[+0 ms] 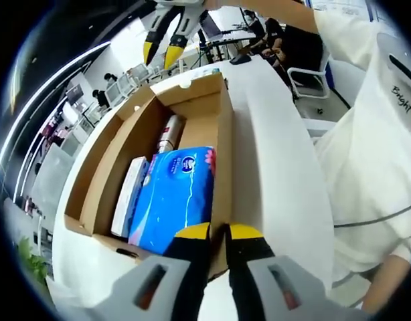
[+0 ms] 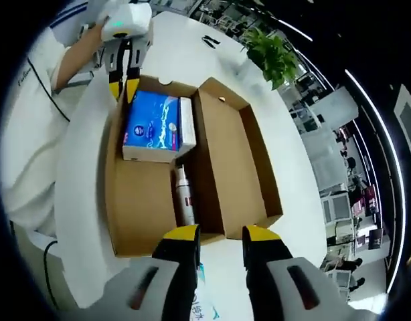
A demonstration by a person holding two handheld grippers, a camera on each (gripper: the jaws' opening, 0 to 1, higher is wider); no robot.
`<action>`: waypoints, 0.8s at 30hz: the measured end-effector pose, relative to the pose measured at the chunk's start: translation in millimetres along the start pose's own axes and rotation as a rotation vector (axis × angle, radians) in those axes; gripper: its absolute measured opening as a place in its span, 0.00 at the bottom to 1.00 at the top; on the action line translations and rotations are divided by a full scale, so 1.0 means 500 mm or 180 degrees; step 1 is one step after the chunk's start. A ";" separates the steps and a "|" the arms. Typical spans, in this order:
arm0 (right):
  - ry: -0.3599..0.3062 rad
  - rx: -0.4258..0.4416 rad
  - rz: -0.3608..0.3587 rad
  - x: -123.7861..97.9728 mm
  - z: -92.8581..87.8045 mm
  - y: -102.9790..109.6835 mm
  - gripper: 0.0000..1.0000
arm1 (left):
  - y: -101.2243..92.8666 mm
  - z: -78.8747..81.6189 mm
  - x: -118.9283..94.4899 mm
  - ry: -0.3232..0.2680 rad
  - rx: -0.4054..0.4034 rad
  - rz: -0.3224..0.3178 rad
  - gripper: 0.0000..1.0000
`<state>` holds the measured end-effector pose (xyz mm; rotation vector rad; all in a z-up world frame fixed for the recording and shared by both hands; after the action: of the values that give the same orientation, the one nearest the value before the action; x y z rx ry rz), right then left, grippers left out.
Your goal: Operate the shoe box by opening the lid, removing the specified soft item, and placing it in the target area until the item is outside and the box remains undamaged.
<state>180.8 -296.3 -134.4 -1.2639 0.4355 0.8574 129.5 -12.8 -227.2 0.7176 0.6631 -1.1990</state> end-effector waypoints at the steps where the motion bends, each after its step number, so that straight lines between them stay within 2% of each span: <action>1: -0.0082 0.0081 -0.0050 0.008 0.007 0.004 0.25 | 0.000 0.000 0.000 -0.0001 -0.0002 0.0001 0.08; 2: -0.0133 0.0127 -0.0083 0.014 0.011 0.008 0.26 | 0.000 0.000 0.000 -0.0003 -0.0006 0.0006 0.08; 4: -0.0178 0.0044 -0.0163 0.018 0.016 0.012 0.27 | 0.000 -0.001 0.000 -0.0014 0.0016 0.0011 0.08; 5: -0.0299 -0.0009 -0.0400 0.015 0.022 0.004 0.27 | 0.000 -0.001 0.000 -0.0013 0.0015 0.0012 0.08; 6: -0.0347 0.0037 -0.0424 0.014 0.024 0.004 0.28 | -0.001 -0.001 0.000 -0.0010 0.0005 0.0014 0.08; 7: -0.0413 0.0216 -0.0336 0.015 0.025 0.008 0.29 | -0.001 -0.001 0.000 -0.0007 0.0001 0.0014 0.08; 8: -0.0402 0.0265 -0.0263 0.016 0.025 0.007 0.30 | 0.000 -0.001 0.000 -0.0005 0.0007 0.0003 0.08; 11: -0.0287 0.0084 -0.0365 0.017 0.022 0.010 0.29 | 0.001 -0.001 -0.001 -0.0016 -0.0025 -0.0021 0.08; 12: -0.0358 0.0160 -0.0409 0.017 0.024 0.012 0.29 | 0.001 -0.001 -0.001 -0.0029 -0.0056 -0.0022 0.08; 13: -0.0572 0.0333 -0.0386 0.020 0.031 0.020 0.29 | 0.001 -0.002 -0.002 -0.0044 -0.0077 -0.0018 0.08; 14: -0.0645 0.0435 -0.0419 0.021 0.033 0.024 0.29 | 0.000 -0.003 -0.002 -0.0061 -0.0061 -0.0022 0.08; 16: -0.0607 0.0380 -0.0463 0.023 0.030 0.030 0.29 | 0.000 -0.003 -0.002 -0.0065 -0.0052 -0.0023 0.08; 19: -0.0653 0.0454 -0.0500 0.031 0.037 0.040 0.28 | -0.001 -0.002 -0.002 -0.0059 -0.0043 -0.0024 0.08; 24: -0.0673 0.0439 -0.0553 0.043 0.061 0.050 0.28 | -0.002 -0.002 -0.002 -0.0057 -0.0029 -0.0028 0.08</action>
<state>170.1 -259.4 -157.3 -1.0547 0.2086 0.7898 128.3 -11.4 -227.0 0.6962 0.6570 -1.2084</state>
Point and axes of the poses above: the point that each gripper's makers call its tool centre point, and the gripper's own axes: x roughly forward along the fingers, y roughly to its left, z roughly out of its top, the point moved 9 cm from there along -x, roughly backward along the fingers, and after that the axes turned 13 degrees about -x, right-handed, at the moved point
